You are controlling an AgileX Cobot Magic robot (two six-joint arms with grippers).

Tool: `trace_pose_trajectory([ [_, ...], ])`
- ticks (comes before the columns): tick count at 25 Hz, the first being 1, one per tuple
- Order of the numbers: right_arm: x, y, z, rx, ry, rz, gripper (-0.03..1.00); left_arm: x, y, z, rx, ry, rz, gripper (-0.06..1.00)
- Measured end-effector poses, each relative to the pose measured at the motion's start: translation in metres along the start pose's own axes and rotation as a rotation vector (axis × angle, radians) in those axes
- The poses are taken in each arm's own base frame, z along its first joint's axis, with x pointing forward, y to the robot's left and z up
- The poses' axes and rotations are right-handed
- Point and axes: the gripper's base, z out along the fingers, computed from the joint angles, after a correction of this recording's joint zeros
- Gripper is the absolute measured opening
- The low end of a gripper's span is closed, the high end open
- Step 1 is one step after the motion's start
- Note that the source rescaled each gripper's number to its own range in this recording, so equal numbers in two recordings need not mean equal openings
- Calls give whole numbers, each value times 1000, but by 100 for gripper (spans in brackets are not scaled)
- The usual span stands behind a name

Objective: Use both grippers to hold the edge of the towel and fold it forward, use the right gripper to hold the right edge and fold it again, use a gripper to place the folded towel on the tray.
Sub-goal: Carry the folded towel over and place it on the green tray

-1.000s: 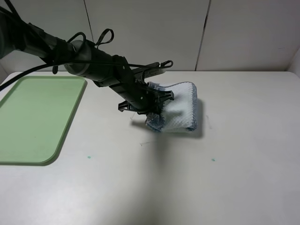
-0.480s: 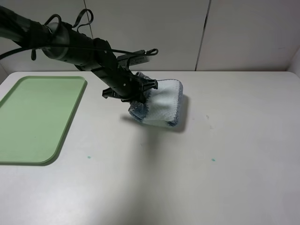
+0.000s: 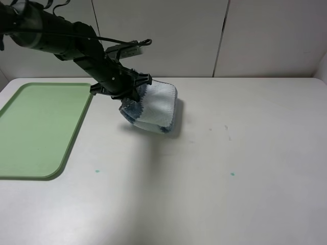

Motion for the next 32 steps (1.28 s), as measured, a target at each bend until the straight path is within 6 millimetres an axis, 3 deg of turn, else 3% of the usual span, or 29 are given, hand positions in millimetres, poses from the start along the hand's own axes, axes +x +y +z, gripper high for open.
trace_pose_trajectory([
  [11, 0, 0, 0, 0, 0, 0, 100, 15, 56, -47, -86, -41, -73, 13],
  [22, 0, 0, 0, 0, 0, 0, 100, 47, 122, -88, -196, -55, -187, 13],
  [32, 0, 0, 0, 0, 0, 0, 100, 56, 167, -107, -288, -58, -205, 13],
])
